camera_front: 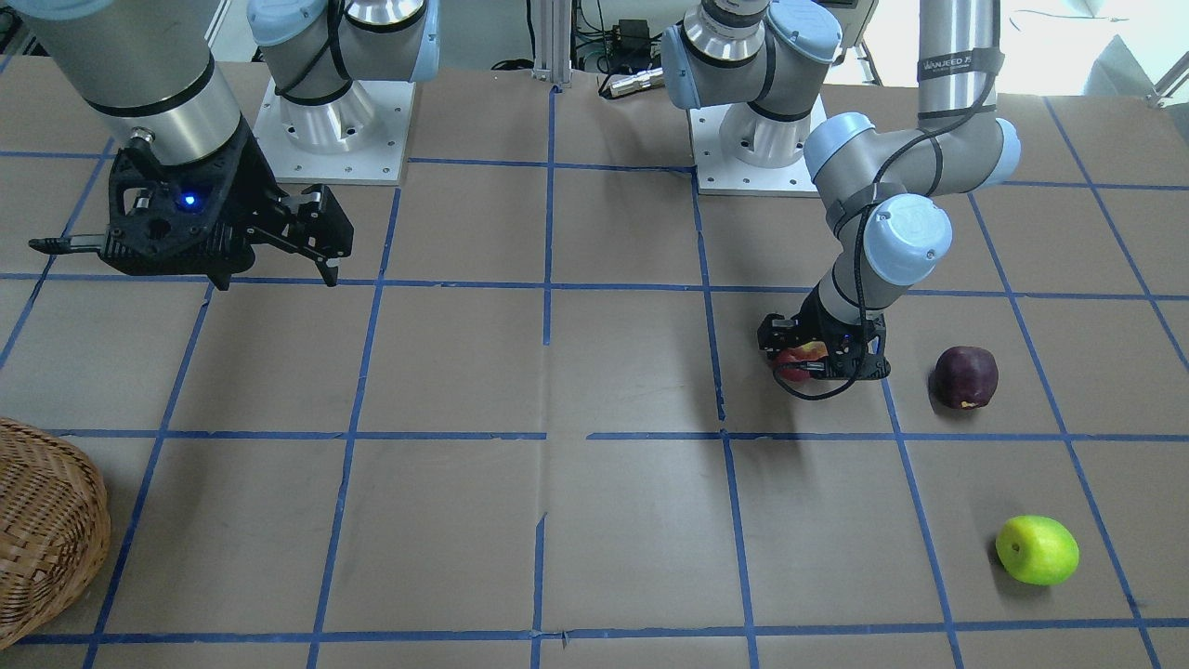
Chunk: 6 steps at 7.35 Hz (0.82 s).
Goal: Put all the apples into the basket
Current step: 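Close the left gripper around the red-yellow apple, then carry the red-yellow apple to the table center, release, withdraw left gripper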
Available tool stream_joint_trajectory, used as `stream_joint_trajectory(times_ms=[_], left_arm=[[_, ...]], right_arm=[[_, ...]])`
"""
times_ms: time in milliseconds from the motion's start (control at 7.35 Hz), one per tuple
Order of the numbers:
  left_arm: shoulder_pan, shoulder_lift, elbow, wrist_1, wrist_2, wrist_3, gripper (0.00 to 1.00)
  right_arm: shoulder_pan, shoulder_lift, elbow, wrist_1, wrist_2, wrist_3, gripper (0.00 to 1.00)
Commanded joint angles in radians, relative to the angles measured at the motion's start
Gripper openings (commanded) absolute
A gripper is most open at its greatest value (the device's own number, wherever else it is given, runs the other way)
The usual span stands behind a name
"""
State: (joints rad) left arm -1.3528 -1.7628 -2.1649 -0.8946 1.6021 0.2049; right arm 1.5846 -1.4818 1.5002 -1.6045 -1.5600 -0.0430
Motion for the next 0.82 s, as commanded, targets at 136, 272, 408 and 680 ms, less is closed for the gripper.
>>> stream_joint_trajectory(times_ms=[136, 272, 408, 680], left_arm=[[-0.201, -0.015, 0.150, -0.050, -0.088, -0.297, 0.13], [-0.298, -0.042, 0.219, -0.052, -0.106, -0.478, 0.13], [-0.380, -0.081, 0.273, -0.038, -0.155, -0.642, 0.13], [-0.489, -0.194, 0.397, 0.006, -0.165, -0.881, 0.13]], right_arm=[[0.000, 0.000, 0.000, 0.000, 0.000, 0.000, 1.00], [0.000, 0.001, 0.000, 0.000, 0.000, 0.000, 1.00], [-0.002, 0.001, 0.000, 0.000, 0.000, 0.002, 1.00], [-0.002, 0.001, 0.000, -0.002, 0.000, 0.000, 1.00]])
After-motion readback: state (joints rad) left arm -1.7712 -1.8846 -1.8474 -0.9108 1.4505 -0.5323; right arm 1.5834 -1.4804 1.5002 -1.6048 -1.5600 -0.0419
